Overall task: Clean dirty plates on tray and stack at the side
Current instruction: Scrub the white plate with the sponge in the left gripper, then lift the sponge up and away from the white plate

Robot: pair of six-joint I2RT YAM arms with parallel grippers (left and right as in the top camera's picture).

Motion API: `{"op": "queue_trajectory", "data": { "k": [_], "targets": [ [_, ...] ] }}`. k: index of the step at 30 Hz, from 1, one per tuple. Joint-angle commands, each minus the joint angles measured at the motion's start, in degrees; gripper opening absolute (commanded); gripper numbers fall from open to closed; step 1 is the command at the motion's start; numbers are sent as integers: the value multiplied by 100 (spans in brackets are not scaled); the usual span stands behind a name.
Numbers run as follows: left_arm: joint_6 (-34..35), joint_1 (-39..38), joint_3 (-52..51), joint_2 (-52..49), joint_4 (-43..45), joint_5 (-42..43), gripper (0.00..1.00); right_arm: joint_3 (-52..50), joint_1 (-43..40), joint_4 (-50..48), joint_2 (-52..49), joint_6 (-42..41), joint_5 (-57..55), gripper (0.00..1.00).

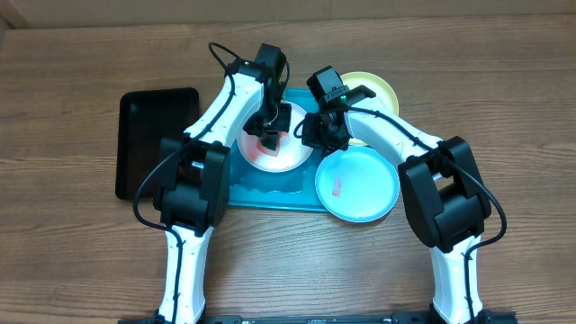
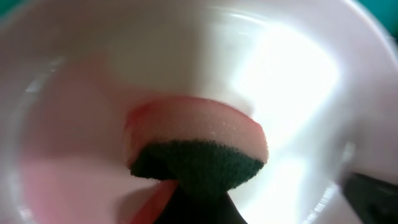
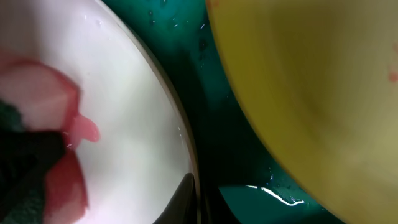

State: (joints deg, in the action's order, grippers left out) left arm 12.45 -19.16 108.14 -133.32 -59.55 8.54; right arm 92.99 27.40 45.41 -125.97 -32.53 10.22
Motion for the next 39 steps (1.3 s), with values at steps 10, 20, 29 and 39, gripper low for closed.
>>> {"op": "queue_trajectory", "data": {
  "k": [10, 20, 29, 39],
  "targets": [
    [1327, 280, 13, -157, 389, -2074, 4, 9, 59, -2, -48, 105, 192, 4],
    [1434, 262, 566, -157, -225, -2594, 4, 9, 59, 15, -48, 85, 188, 4],
    [920, 352, 2977, -157, -1971, -1519, 4, 11, 59, -4, -39, 90, 190, 4],
    [872, 874, 3915, -157, -2380, -1375, 4, 90, 330, 208, 970, 479, -1051, 4]
  ]
}}
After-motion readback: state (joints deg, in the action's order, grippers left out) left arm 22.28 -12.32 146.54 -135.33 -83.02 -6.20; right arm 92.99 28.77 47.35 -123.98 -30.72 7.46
